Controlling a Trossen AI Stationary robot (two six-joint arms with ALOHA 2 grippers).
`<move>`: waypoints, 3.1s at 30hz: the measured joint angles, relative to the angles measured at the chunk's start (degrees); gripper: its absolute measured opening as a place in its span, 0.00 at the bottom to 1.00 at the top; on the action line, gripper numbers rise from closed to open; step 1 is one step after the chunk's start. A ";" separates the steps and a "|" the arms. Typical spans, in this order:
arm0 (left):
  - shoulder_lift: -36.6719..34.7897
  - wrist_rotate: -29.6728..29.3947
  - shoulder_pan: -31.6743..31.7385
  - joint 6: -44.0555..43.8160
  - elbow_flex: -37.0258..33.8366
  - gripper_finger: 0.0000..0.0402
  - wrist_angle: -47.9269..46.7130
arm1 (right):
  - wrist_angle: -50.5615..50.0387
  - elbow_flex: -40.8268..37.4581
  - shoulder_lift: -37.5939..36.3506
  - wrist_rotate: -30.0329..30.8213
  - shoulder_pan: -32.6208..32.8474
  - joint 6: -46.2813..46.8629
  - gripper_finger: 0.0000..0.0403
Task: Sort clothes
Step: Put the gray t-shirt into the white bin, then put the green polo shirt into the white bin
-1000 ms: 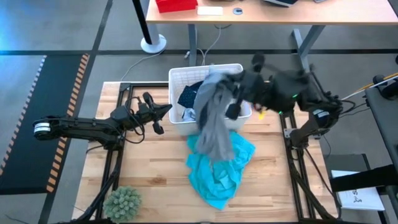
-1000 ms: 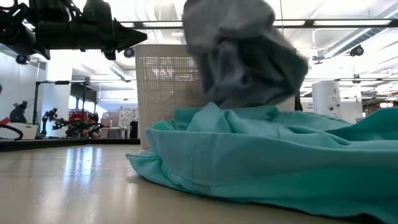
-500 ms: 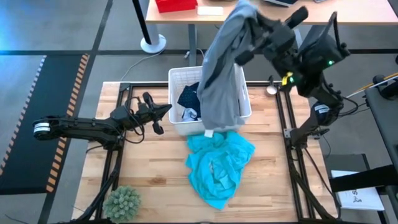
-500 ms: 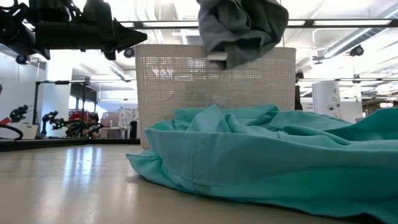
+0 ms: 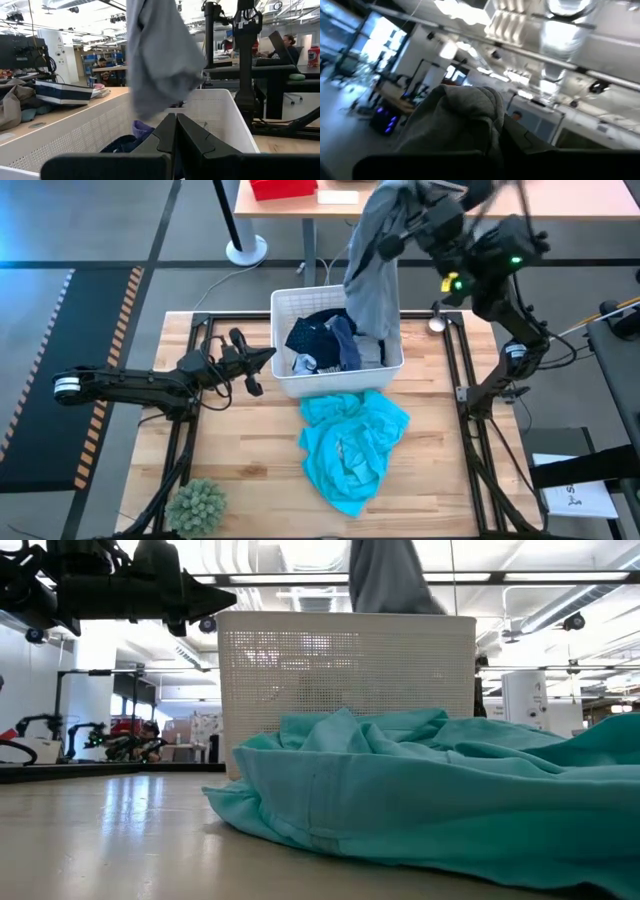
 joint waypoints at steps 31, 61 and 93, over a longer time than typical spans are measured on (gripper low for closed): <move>0.00 0.00 0.00 0.00 0.00 0.00 -1.93 | -69.87 -0.44 25.67 -31.14 -12.12 35.75 0.01; 0.00 -0.13 0.00 -0.13 0.00 0.00 -3.02 | -69.66 -0.19 36.56 -43.81 -16.47 35.56 0.26; -0.01 -0.14 0.00 -0.17 0.00 0.00 -2.55 | -75.76 -8.52 2.26 -43.59 -2.99 39.56 0.52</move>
